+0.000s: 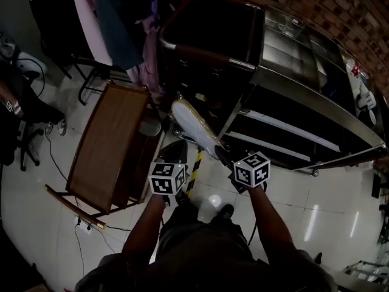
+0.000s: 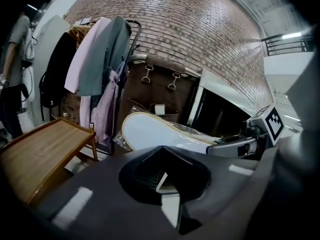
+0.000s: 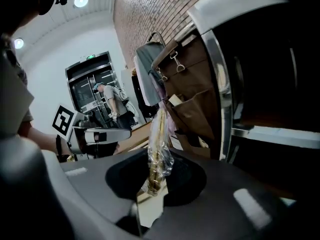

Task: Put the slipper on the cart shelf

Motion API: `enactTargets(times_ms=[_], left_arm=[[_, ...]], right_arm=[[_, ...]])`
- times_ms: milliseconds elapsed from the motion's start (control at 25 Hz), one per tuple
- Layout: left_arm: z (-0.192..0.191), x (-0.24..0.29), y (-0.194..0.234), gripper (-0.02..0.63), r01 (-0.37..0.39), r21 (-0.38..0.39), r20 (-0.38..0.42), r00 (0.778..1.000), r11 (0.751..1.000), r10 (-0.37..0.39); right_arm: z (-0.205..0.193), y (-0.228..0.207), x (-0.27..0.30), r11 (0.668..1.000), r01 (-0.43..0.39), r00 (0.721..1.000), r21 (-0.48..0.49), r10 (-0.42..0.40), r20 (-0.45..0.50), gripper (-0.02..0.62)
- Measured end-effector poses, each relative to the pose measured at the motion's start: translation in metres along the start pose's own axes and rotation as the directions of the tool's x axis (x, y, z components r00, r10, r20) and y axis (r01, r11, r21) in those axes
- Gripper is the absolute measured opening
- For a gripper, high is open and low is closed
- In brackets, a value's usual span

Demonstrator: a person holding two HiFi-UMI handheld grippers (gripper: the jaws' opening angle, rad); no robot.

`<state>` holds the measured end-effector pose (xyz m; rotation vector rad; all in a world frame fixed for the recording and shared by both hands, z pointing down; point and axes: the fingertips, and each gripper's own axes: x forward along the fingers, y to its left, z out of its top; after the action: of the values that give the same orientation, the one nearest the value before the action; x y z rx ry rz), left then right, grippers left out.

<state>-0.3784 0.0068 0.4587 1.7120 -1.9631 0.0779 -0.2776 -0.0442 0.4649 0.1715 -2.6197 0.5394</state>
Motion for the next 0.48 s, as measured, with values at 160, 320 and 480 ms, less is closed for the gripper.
enactTargets(times_ms=[160,320,480], left_arm=[[-0.007,0.014,-0.056,0.008,0.028,0.034,-0.014,1.0,0.999,-0.028],[-0.013,0.025,-0.117,0.008,0.06,0.061,-0.015,0.998,0.996,-0.059],[-0.031,0.041,-0.18,0.008,0.105,0.088,-0.033,0.994,0.991,-0.102]], right_arm=[[-0.026,-0.019,-0.048,1.0,0.021,1.0,0.013,-0.021,0.006,0.055],[-0.054,-0.038,-0.101,0.999,0.04,0.999,0.034,-0.04,-0.001,0.055],[-0.088,-0.067,-0.161,0.993,0.088,0.996,0.073,-0.088,0.0,0.055]])
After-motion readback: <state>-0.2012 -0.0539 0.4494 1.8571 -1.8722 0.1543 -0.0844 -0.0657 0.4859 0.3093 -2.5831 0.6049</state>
